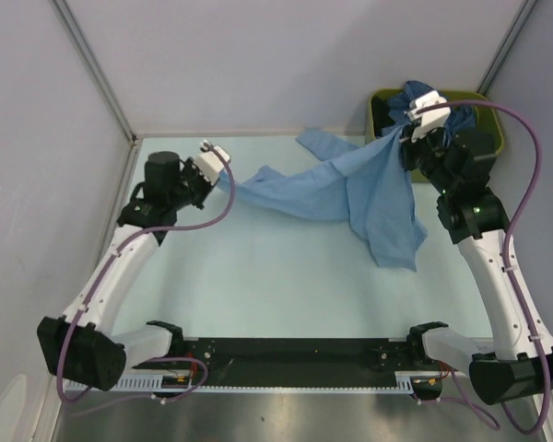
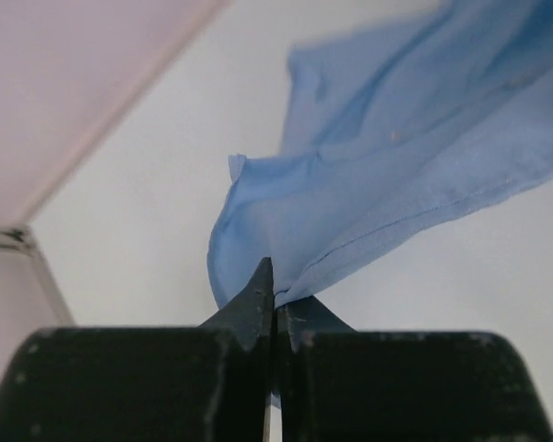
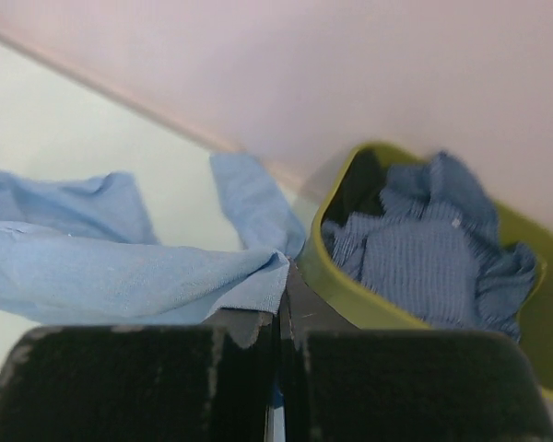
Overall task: Fold and stack the long sleeve shirts
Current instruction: Flatten the shirt out
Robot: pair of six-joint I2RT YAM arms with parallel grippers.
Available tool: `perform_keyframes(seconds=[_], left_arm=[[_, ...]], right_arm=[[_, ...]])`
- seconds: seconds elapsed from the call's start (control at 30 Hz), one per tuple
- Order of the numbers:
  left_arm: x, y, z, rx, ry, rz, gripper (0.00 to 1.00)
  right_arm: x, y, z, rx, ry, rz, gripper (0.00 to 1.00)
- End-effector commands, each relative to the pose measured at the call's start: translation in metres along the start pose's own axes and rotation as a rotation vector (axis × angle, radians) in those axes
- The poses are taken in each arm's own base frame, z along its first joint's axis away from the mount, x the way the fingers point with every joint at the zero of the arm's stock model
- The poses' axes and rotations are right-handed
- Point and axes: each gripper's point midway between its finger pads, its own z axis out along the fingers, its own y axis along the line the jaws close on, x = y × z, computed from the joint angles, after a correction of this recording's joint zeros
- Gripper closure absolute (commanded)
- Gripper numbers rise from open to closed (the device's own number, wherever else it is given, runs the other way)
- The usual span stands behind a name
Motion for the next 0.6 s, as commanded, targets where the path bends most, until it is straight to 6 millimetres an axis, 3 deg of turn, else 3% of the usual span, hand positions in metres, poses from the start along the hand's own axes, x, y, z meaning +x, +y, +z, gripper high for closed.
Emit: perform_keyframes(seconds=[0.0, 0.03, 0.07, 0.1, 0.13, 0.3, 0.4, 0.43, 0.5, 0.53, 0.57], left_arm=[[-0.070, 0.021, -0.064, -0.055, -0.131, 0.022, 1.00], [-0.077, 0.034, -0.074, -0.118, -0.131, 0.035, 1.00], [-0.084, 0.044, -0.084, -0.162, -0.138, 0.053, 1.00], [-0.100, 0.055, -0.101, -0.219, -0.171, 0.072, 1.00], [-0.104, 0.068, -0.112, -0.290, -0.163, 0.088, 1.00], [-0.149, 0.100, -0.188, -0.502, -0.280, 0.112, 1.00], [-0.170, 0.105, -0.237, -0.582, -0.367, 0.100, 1.00], [-0.174, 0.102, -0.256, -0.600, -0.403, 0.101, 1.00], [-0.182, 0.098, -0.283, -0.623, -0.463, 0.106, 1.00], [-0.184, 0.096, -0.293, -0.631, -0.486, 0.106, 1.00], [-0.186, 0.092, -0.312, -0.651, -0.524, 0.105, 1.00]], right_arm=[[-0.113, -0.030, -0.022, 0.098, -0.313, -0.043, 1.00], [-0.123, -0.034, -0.025, 0.108, -0.333, -0.046, 1.00], [-0.150, -0.038, -0.036, 0.124, -0.391, -0.061, 1.00], [-0.159, -0.042, -0.038, 0.135, -0.410, -0.066, 1.00], [-0.171, -0.045, -0.044, 0.146, -0.440, -0.075, 1.00], [-0.236, -0.054, -0.092, 0.192, -0.604, -0.097, 1.00], [-0.258, -0.055, -0.119, 0.206, -0.661, -0.096, 1.00], [-0.274, -0.055, -0.140, 0.218, -0.708, -0.102, 1.00], [-0.283, -0.052, -0.159, 0.214, -0.729, -0.097, 1.00], [-0.298, -0.049, -0.184, 0.214, -0.776, -0.098, 1.00], [-0.303, -0.046, -0.195, 0.203, -0.789, -0.099, 1.00]])
